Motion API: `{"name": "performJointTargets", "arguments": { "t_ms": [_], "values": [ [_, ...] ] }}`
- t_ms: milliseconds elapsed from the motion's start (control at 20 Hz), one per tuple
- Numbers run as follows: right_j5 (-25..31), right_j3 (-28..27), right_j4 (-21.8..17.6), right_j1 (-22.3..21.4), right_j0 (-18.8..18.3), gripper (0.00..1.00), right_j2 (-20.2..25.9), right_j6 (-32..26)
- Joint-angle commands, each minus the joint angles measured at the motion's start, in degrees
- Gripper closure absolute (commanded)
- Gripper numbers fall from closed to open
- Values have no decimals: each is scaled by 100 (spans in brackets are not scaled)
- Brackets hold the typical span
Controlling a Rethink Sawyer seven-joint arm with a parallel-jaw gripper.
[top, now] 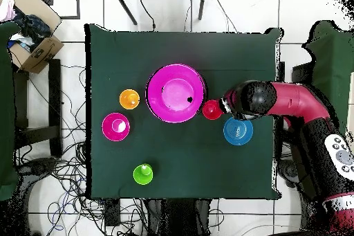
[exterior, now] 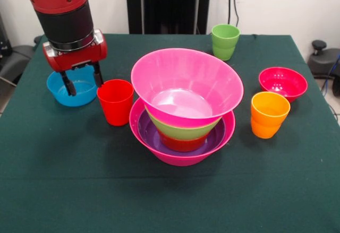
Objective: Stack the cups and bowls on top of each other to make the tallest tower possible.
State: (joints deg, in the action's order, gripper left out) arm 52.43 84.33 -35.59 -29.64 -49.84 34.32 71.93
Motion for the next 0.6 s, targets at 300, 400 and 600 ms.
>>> {"name": "performJointTargets", "arguments": {
  "t_ms": [300, 400, 600],
  "values": [
    [-759, 637, 165, 352, 89, 0, -244, 628],
    [-827, 666, 207, 342, 111, 0, -262, 674],
    [-998, 708, 258, 344, 162, 0, -328, 746]
  ]
}}
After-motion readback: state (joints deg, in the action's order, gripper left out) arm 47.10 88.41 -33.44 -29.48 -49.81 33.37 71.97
